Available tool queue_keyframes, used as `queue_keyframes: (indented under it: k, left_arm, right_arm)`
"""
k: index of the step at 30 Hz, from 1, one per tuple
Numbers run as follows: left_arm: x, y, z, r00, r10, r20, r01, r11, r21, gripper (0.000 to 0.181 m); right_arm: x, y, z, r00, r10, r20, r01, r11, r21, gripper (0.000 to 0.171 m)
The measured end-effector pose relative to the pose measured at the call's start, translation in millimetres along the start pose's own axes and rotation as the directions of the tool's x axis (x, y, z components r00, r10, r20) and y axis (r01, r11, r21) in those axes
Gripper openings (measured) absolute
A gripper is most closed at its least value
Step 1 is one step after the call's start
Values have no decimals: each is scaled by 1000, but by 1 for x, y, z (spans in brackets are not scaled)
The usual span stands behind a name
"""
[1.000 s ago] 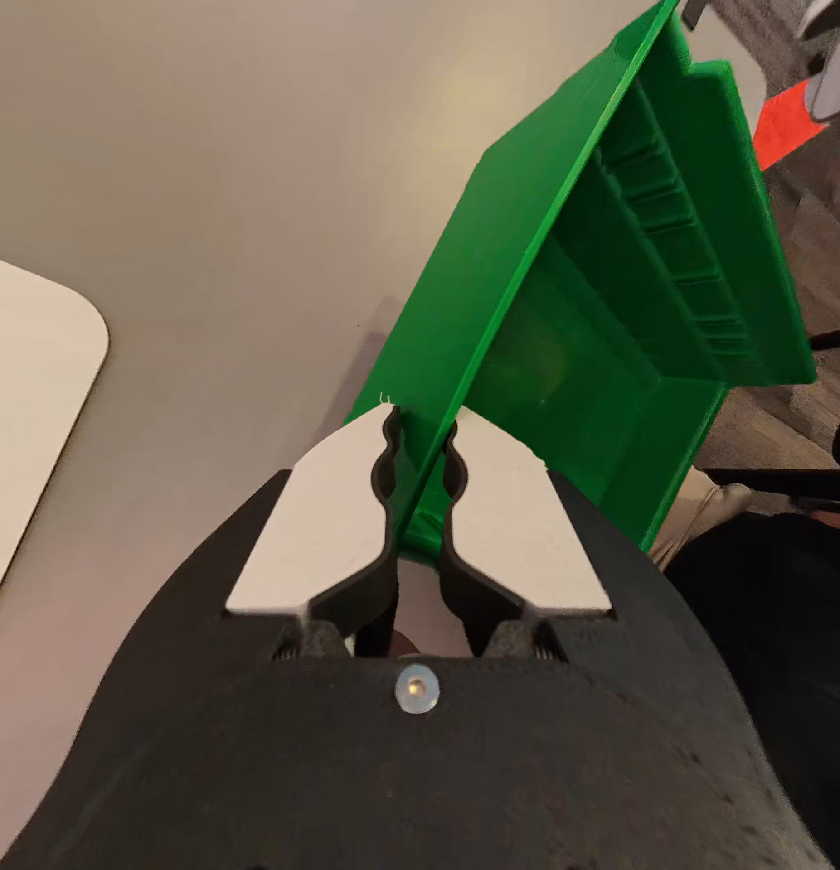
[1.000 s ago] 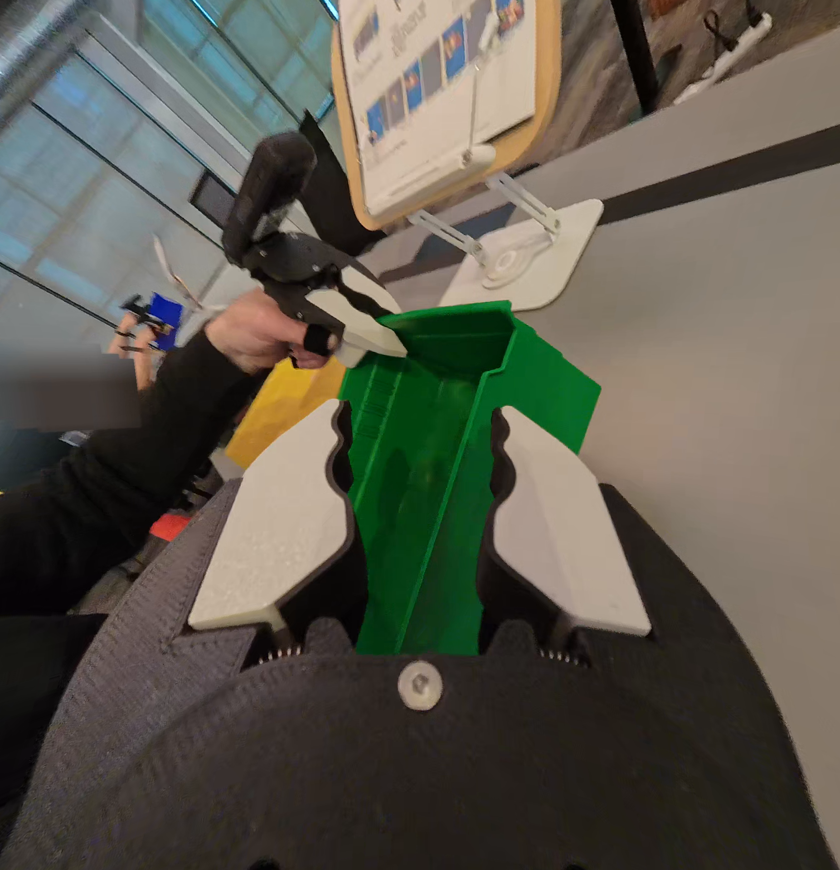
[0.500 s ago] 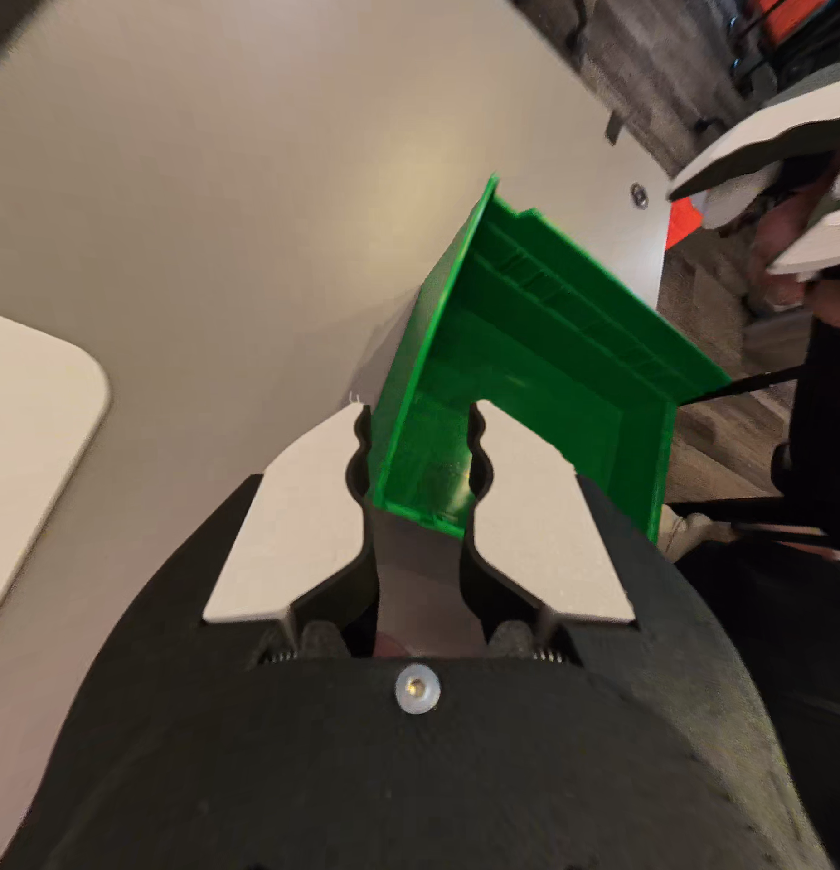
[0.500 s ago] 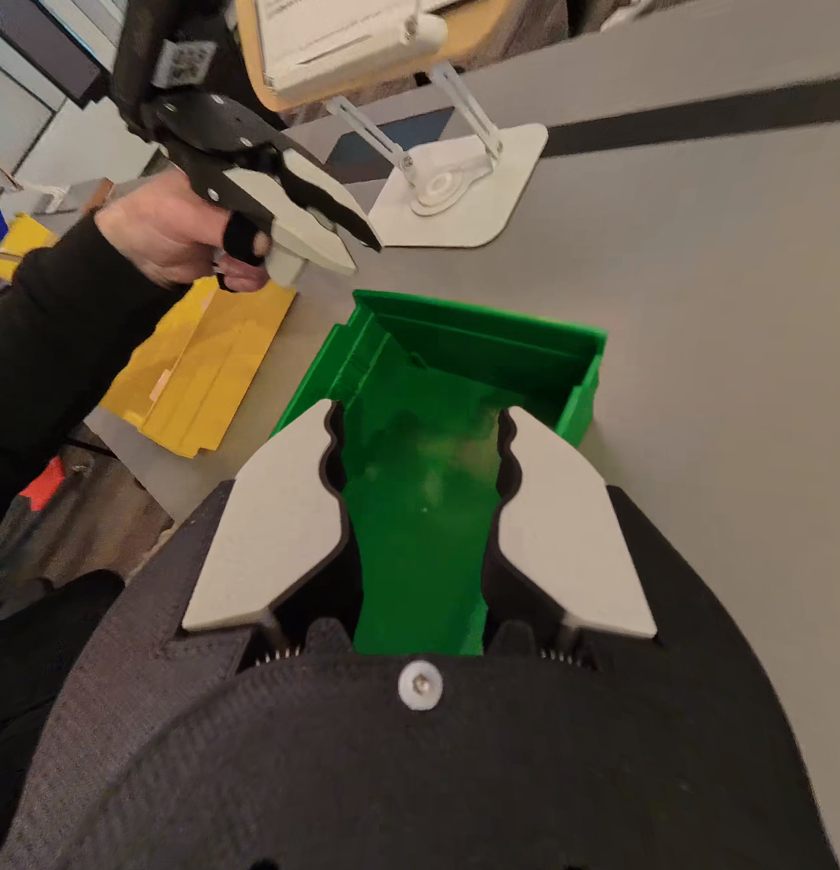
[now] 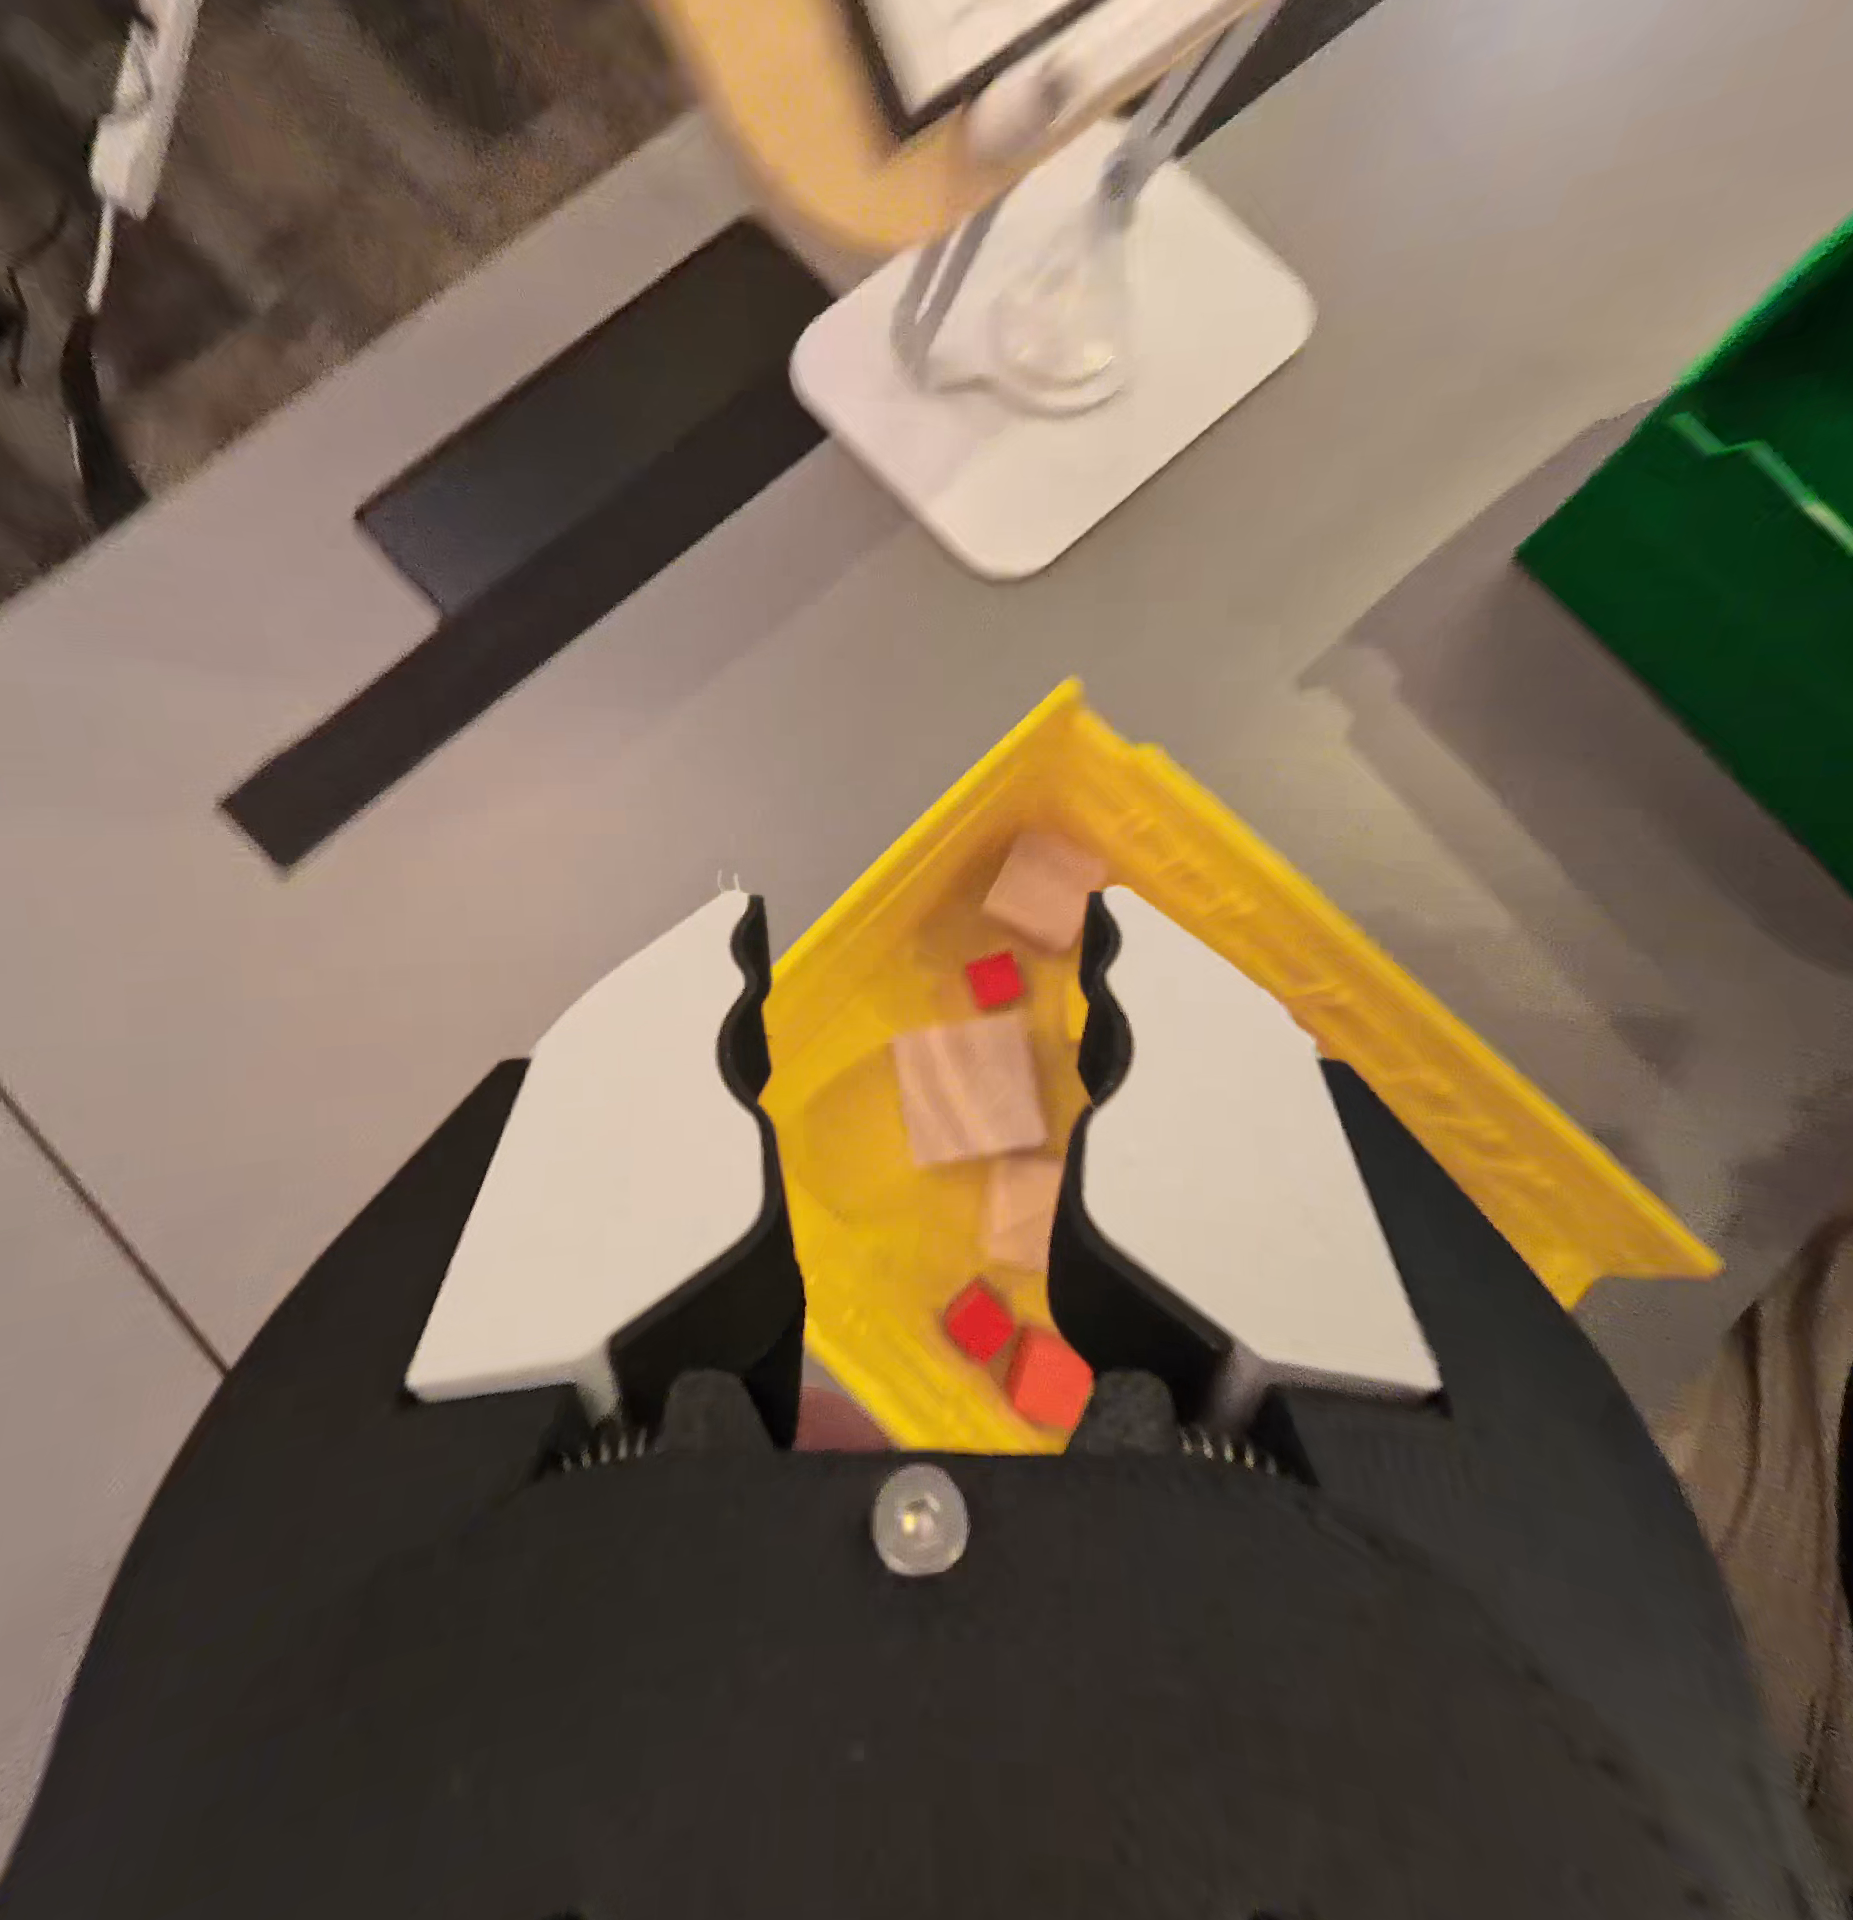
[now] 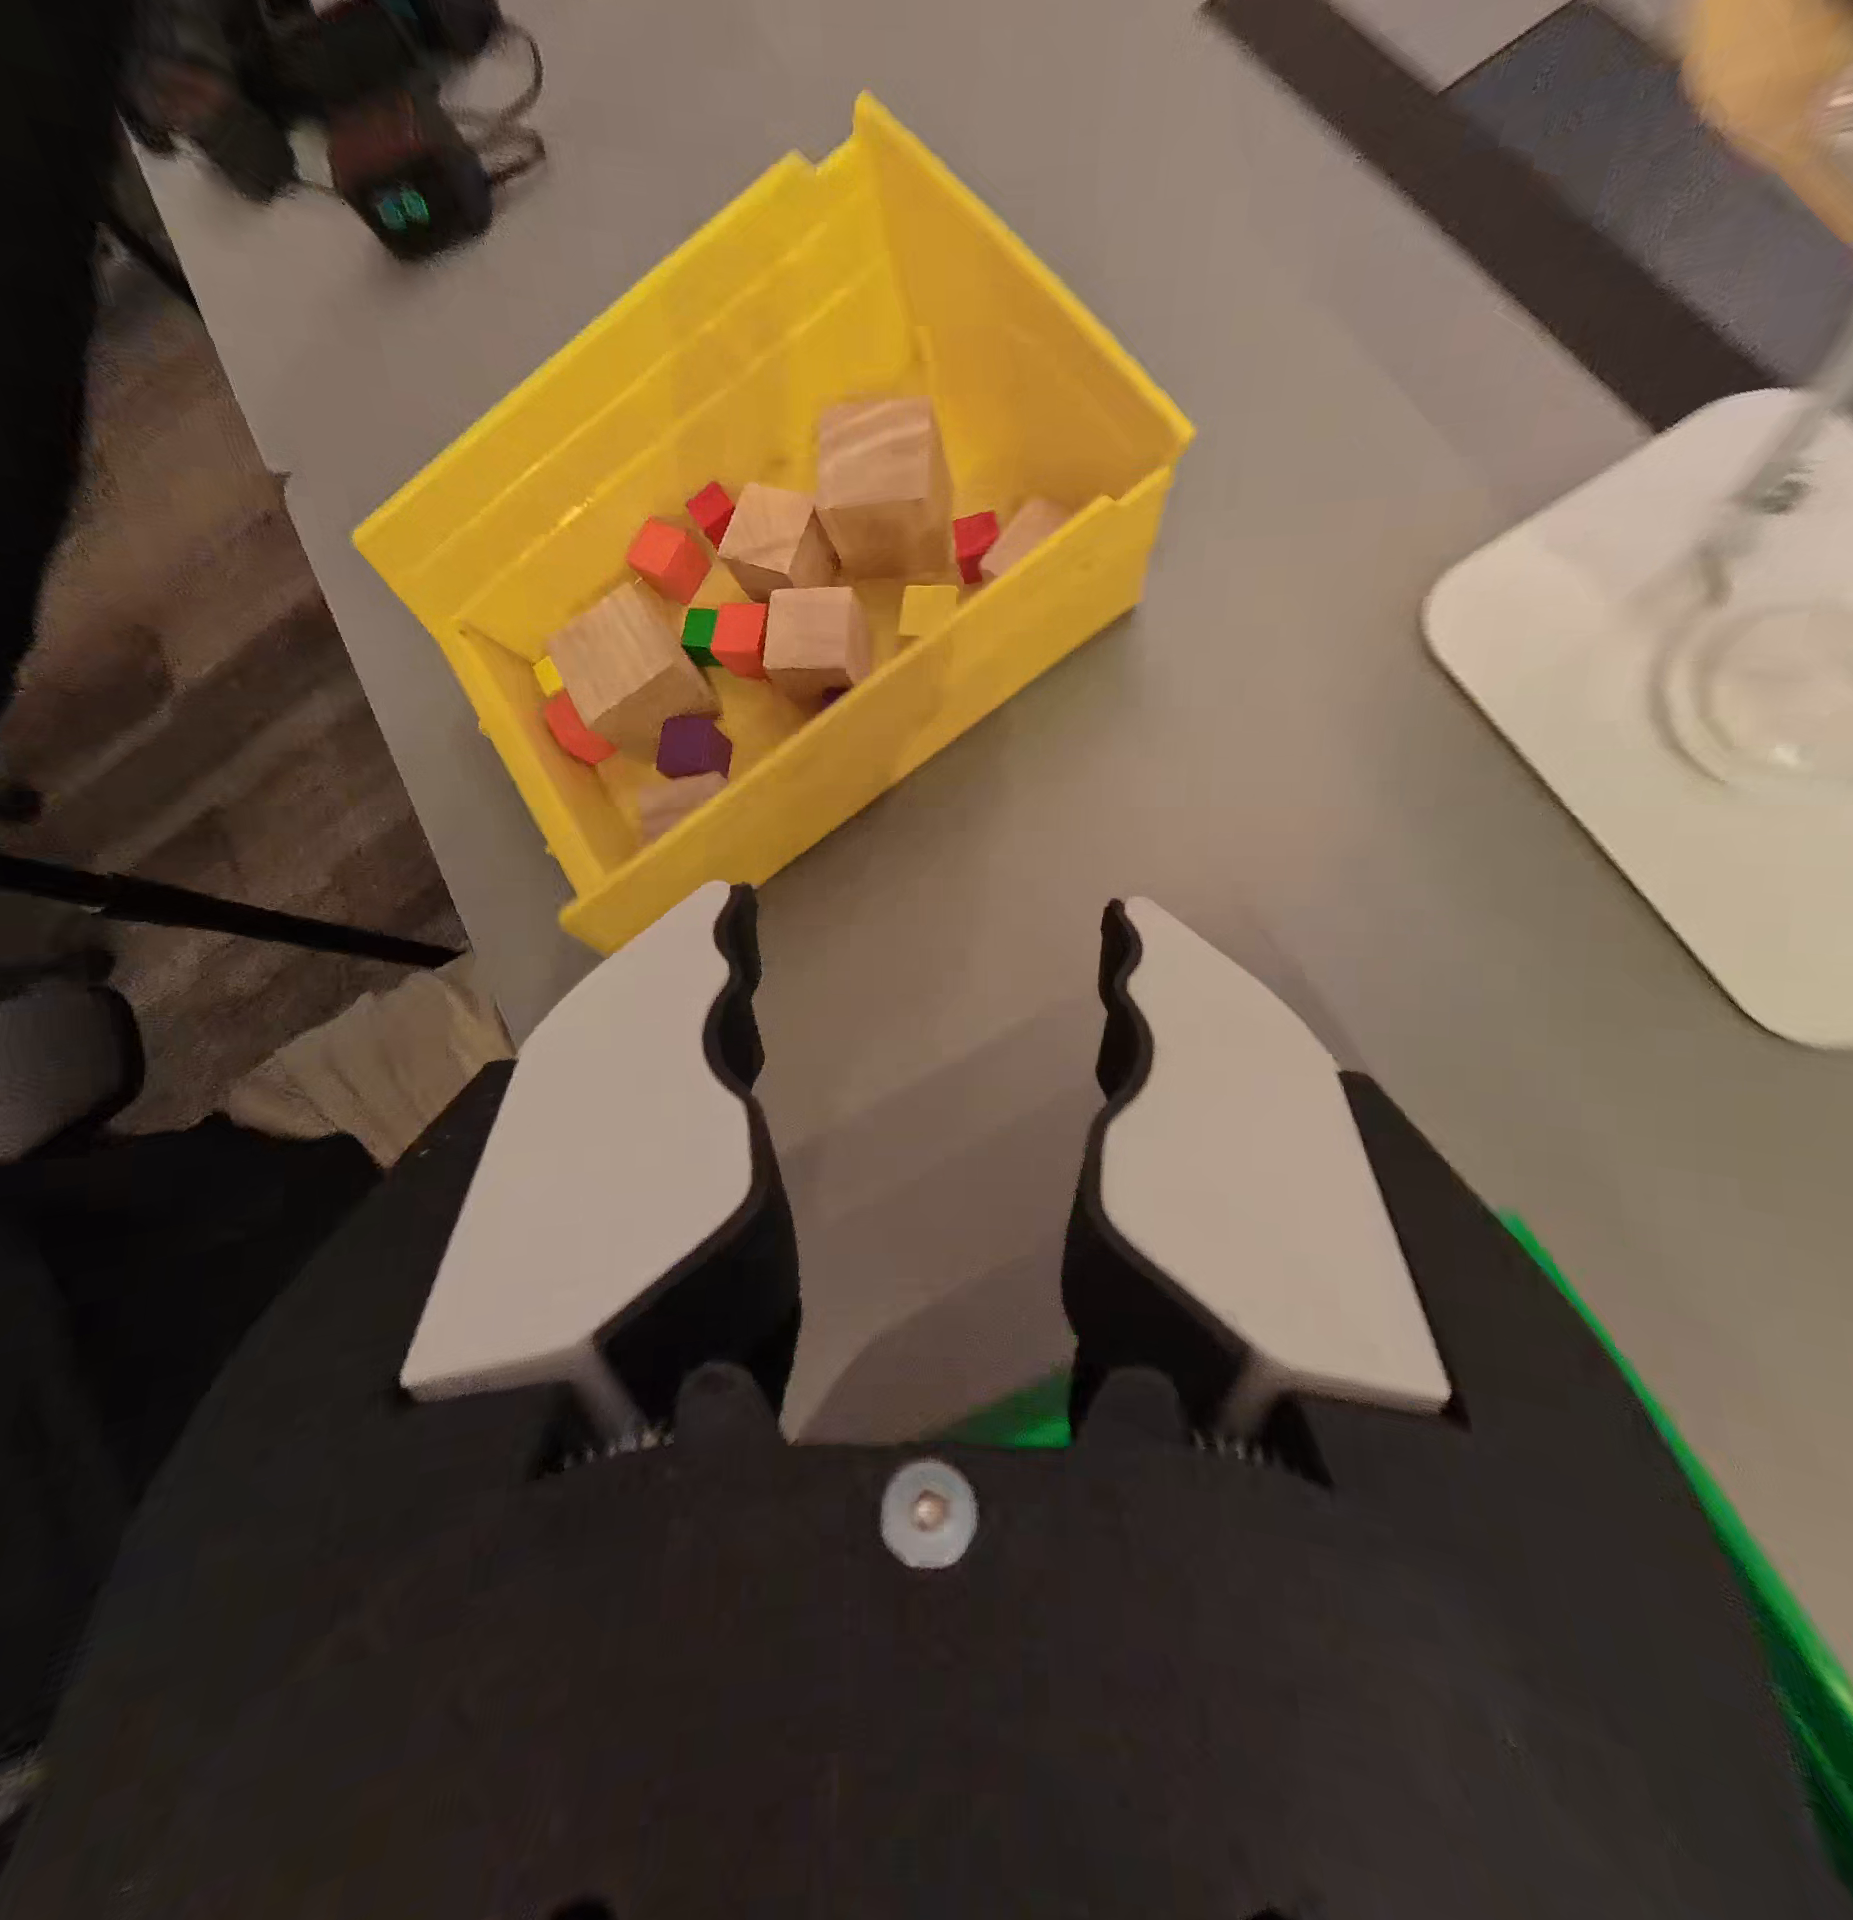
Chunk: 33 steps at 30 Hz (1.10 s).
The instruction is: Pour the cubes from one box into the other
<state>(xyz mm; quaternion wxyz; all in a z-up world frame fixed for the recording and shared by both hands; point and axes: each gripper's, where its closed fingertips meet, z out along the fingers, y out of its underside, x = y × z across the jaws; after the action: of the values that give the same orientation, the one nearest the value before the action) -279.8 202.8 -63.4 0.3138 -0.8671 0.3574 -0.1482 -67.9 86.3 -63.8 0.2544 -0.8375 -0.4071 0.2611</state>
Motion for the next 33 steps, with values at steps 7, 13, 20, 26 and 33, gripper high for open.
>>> queue_keyframes:
  k: [7,13,20,26,33]
  left_arm:
    - [-80,107,27,983,-143,116,164,964,-207,65]
    - [-81,124,64,978,-207,27,207,943,-260,50]
    - [-81,120,78,971,-237,15,231,929,-291,22]
    - [-69,129,86,974,-217,-61,179,909,-377,44]
    - [-83,130,100,983,-183,12,170,885,-433,22]
  right_arm:
    - [43,-54,140,992,127,-10,-126,975,-181,56]
    - [74,-43,200,983,160,-86,-179,934,-309,54]
    - [79,-46,223,987,150,-64,-163,894,-418,18]
    - [79,-41,228,996,74,-39,-84,856,-510,9]
    - [80,-37,226,999,-8,-35,-11,859,-511,5]
